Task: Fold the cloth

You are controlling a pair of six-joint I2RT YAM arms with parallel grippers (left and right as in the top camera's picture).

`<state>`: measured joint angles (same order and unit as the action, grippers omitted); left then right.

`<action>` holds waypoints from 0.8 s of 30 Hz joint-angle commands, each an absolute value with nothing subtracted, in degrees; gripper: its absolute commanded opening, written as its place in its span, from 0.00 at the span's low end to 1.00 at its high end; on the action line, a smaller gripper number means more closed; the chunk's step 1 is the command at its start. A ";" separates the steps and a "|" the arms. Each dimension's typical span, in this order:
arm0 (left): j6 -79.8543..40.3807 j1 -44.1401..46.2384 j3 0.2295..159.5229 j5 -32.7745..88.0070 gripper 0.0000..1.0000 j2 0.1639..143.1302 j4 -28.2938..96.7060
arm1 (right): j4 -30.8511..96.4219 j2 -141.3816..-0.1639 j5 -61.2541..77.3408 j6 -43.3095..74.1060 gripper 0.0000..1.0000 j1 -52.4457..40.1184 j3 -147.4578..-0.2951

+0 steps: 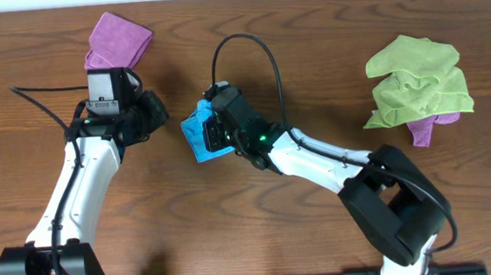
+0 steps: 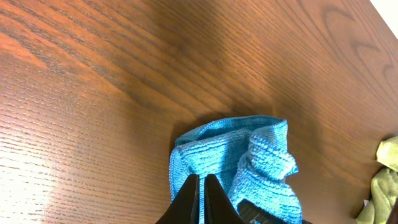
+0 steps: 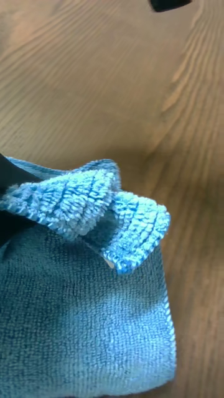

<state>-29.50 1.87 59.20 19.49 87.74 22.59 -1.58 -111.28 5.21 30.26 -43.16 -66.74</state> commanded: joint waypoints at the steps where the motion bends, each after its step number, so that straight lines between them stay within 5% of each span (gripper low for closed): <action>1: -28.01 1.50 59.96 19.09 0.06 87.07 22.96 | -2.94 -112.86 4.01 31.24 0.03 -43.70 -68.10; 7: -27.38 1.41 59.96 19.03 0.06 87.05 23.16 | -4.93 -112.71 8.12 31.22 0.59 -44.91 -69.38; 13: -27.38 -0.25 59.96 19.00 0.06 86.32 23.18 | -3.49 -111.90 10.48 31.20 0.67 -45.10 -73.19; 19: -27.40 -2.92 59.96 19.49 0.40 83.64 25.36 | 5.02 -107.90 2.81 26.76 0.80 -42.54 -75.00; 21: -27.40 -3.01 59.96 19.51 0.49 83.13 25.93 | 8.05 -106.13 2.76 25.45 0.99 -41.04 -75.00; 24: -27.42 -3.01 59.96 20.27 0.71 83.11 26.35 | 12.03 -103.85 2.39 23.49 0.99 -39.33 -75.00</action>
<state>-28.34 -2.81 59.20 19.59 83.79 25.91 11.09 -106.83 4.03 26.26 -40.49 -73.67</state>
